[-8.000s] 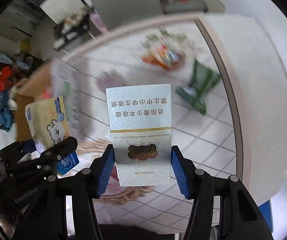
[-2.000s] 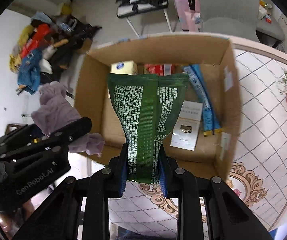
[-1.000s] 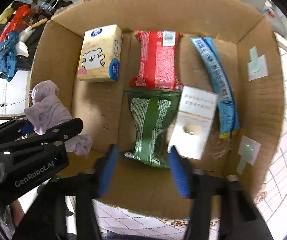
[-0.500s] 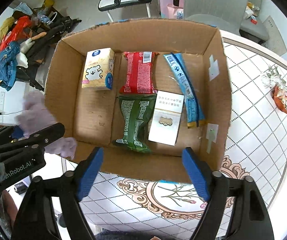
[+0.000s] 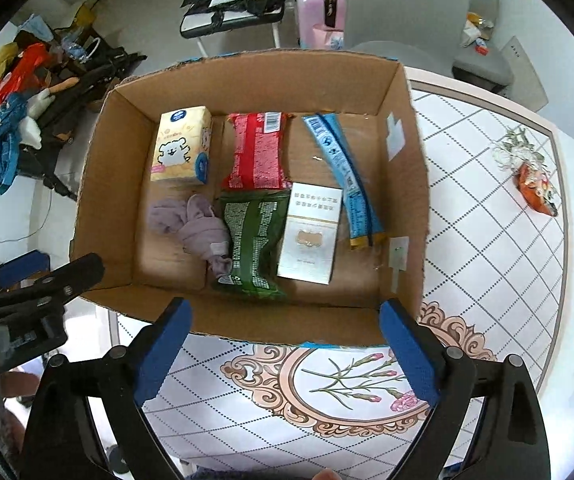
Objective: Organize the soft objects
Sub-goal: 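Carry the cloth and green bag into the box and release both, then grasp the orange panda snack bag with the right gripper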
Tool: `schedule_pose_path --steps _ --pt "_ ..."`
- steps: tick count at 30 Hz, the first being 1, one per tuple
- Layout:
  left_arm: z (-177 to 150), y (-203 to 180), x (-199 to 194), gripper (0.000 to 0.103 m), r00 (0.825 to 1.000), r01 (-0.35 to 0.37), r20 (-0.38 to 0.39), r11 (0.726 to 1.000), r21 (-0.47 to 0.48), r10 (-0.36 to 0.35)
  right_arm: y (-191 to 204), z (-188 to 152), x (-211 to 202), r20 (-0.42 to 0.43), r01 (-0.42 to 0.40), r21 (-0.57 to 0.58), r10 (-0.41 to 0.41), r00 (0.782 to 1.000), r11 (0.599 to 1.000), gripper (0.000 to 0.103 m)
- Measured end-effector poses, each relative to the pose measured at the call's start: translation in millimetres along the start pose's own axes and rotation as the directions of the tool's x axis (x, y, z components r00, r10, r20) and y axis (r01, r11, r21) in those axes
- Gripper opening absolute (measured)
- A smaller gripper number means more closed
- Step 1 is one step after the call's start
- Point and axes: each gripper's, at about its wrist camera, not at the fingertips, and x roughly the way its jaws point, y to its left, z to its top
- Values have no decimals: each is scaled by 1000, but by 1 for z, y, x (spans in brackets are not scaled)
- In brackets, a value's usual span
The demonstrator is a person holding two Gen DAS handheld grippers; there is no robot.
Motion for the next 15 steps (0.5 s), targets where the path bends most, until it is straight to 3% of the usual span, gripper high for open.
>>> schedule_pose_path --steps 6,15 --pt "-19 -3 -33 93 994 -18 111 1000 -10 19 -3 -13 -22 63 15 -2 -15 998 1000 97" --pt "-44 -13 -68 93 980 -31 198 999 -20 34 -10 -36 -58 126 -37 -14 38 991 999 97"
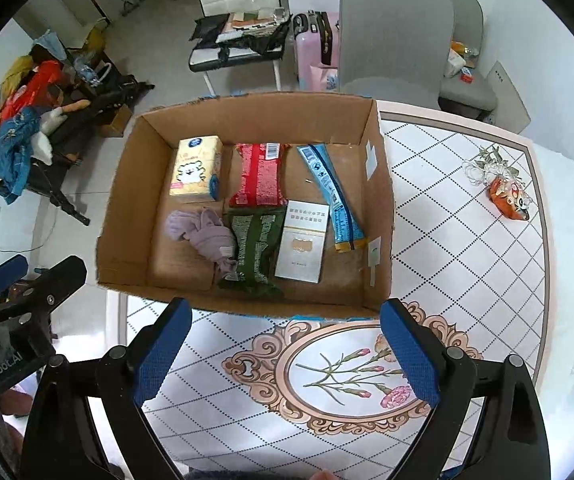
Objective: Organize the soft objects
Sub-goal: 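Grasp the orange panda snack bag with the right gripper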
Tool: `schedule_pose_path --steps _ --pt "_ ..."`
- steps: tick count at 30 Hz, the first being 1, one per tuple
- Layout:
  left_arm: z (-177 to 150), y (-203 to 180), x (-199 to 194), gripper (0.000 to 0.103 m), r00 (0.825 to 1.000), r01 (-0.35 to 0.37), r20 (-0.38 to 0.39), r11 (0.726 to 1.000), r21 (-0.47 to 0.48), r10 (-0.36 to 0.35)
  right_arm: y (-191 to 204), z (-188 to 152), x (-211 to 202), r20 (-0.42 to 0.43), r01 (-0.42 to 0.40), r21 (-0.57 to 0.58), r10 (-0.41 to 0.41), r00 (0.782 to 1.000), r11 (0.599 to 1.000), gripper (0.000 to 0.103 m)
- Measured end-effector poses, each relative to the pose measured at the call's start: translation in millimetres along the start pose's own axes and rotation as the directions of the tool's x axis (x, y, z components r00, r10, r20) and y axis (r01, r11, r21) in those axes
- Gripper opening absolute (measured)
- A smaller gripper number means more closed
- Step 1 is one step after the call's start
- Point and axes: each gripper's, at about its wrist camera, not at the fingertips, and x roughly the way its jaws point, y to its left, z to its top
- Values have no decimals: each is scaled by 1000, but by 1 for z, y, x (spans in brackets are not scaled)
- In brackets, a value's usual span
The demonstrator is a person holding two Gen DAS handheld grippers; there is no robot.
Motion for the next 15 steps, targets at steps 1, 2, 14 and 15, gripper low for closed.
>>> schedule_pose_path --steps 1,2,14,15 --pt "0 -1 -2 93 1000 5 1 1000 -5 -5 -3 -1 -2 0 -12 6 12 1000 1000 97" --pt "0 -2 -4 93 1000 10 0 1000 -13 -10 -9 -2 -3 0 -27 16 27 1000 1000 97" --pt "29 -87 21 93 998 35 -57 999 -23 -36 -216 28 8 -16 -32 388 42 999 921 97" --pt "33 -99 31 93 997 32 -67 999 -27 -34 -241 34 14 -15 -32 439 44 999 898 97"
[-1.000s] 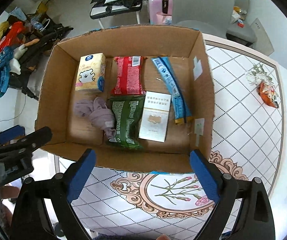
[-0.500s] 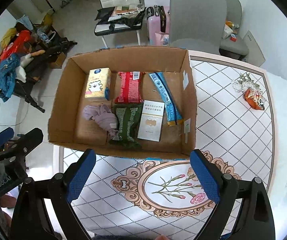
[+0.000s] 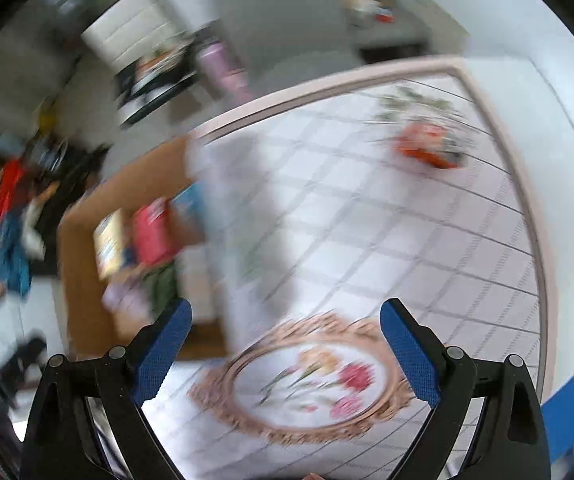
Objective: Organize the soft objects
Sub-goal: 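Grasp the orange panda snack bag with the right gripper, then carry the panda snack bag into the box and release it with the right gripper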
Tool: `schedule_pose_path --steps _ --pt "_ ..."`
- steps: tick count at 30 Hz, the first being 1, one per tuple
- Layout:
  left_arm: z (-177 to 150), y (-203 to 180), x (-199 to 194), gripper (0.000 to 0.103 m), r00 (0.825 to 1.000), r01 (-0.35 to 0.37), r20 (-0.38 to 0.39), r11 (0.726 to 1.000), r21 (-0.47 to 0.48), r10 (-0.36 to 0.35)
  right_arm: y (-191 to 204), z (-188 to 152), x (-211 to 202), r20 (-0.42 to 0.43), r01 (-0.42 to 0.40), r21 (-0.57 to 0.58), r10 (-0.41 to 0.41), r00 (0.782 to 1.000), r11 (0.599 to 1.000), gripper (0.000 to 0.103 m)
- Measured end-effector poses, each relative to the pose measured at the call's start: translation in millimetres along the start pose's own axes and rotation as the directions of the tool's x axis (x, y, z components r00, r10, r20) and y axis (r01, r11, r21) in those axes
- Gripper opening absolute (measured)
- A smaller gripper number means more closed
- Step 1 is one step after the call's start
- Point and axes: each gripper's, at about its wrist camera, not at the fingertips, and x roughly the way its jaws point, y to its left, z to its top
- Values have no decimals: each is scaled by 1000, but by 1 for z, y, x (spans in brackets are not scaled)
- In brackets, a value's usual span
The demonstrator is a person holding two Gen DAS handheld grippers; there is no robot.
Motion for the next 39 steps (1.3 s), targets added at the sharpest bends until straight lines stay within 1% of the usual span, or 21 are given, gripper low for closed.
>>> schedule_pose_path --steps 3,6,8,11,15,17,18,19,21,24,27,30,32,33,35,37,39 --pt "13 -29 31 93 999 -18 -37 1000 -10 18 -64 52 26 -12 4 172 -2 1000 985 97" --pt "26 -52 64 93 995 -76 -68 997 -17 74 -99 90 53 -34 14 252 -6 999 968 97" --pt "34 -64 87 93 990 -104 -94 994 -27 101 -114 115 77 -55 20 274 -5 998 962 97" --pt "42 -72 111 93 983 -136 -126 990 -34 131 -129 141 108 -94 34 321 -4 996 947 97" --pt "49 -80 133 93 976 -162 -155 986 -36 155 -139 160 138 -124 43 354 1 992 934 96" --pt "51 -84 139 93 973 -173 -163 984 -31 166 -142 164 150 -151 75 352 -22 988 933 88" --pt "51 -87 142 93 971 -178 -165 984 -28 171 -143 166 156 -163 92 350 -36 986 932 72" --pt "52 -89 144 93 971 -179 -169 984 -26 172 -144 166 161 -170 92 351 -33 985 932 65" --pt "53 -92 146 93 971 -170 -174 985 -25 163 -146 168 165 -172 83 351 -24 985 933 63" --pt "54 -95 146 93 972 -162 -173 987 -17 157 -142 167 163 -162 92 319 -42 986 943 57" --pt "52 -95 139 93 976 -145 -164 989 -12 141 -136 158 151 -155 74 296 -28 988 952 55" --pt "50 -92 126 93 981 -121 -153 993 -2 119 -120 145 128 -126 38 251 -6 992 967 54" --pt "47 -89 113 93 985 -94 -144 996 11 94 -105 133 108 -101 8 212 13 995 977 54" --pt "45 -86 104 93 987 -75 -140 997 23 78 -91 122 95 -83 -12 184 27 996 983 54" --pt "40 -79 86 93 991 -39 -128 997 63 47 -70 107 75 -61 -46 138 54 997 989 54" --pt "36 -71 72 93 991 -23 -127 996 90 34 -41 87 51 -35 -81 70 84 996 994 54" --pt "28 -54 52 93 993 6 -120 993 114 8 -9 64 28 -17 -120 -1 120 993 993 54"
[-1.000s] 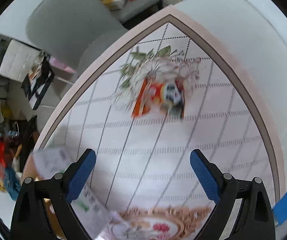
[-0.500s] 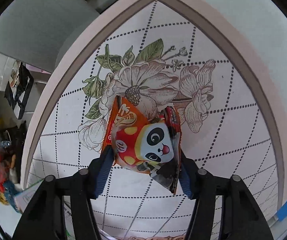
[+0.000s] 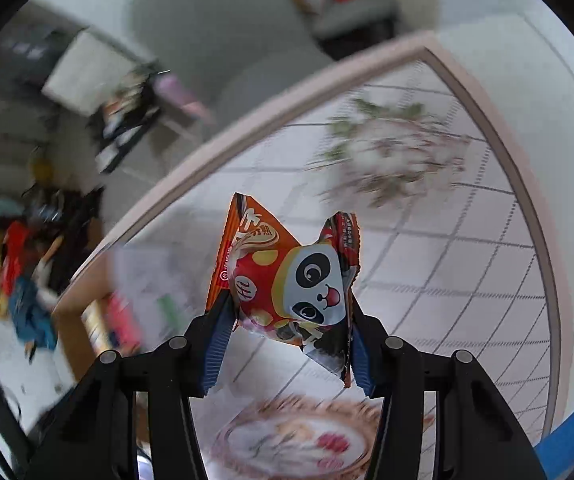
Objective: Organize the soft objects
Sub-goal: 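Carry the panda snack bag into the box and release it with the right gripper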
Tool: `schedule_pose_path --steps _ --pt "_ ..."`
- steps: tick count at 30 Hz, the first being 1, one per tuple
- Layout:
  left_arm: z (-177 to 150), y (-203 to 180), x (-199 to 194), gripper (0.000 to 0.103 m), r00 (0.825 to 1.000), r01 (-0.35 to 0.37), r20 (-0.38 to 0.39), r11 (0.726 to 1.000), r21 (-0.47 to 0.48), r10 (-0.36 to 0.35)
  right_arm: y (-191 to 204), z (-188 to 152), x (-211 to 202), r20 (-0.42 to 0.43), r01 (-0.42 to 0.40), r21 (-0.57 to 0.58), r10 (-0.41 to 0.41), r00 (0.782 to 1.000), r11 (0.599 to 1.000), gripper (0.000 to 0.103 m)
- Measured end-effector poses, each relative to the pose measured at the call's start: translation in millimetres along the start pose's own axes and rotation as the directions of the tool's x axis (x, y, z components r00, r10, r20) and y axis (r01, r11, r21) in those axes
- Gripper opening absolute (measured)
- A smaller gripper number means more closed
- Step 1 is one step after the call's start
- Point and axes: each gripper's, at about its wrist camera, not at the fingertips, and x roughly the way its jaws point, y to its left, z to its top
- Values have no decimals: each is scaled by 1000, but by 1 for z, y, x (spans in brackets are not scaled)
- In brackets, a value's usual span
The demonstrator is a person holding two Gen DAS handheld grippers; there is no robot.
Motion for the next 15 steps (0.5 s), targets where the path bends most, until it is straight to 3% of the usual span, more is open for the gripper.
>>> schedule_pose_path --steps 7,15 --pt "-33 69 -39 93 1000 4 10 1000 13 -4 105 -75 -30 -29 -110 -180 106 994 978 54" --pt "-47 145 -41 93 999 -29 16 1000 -12 29 211 -147 8 -123 -136 -312 102 987 940 54"
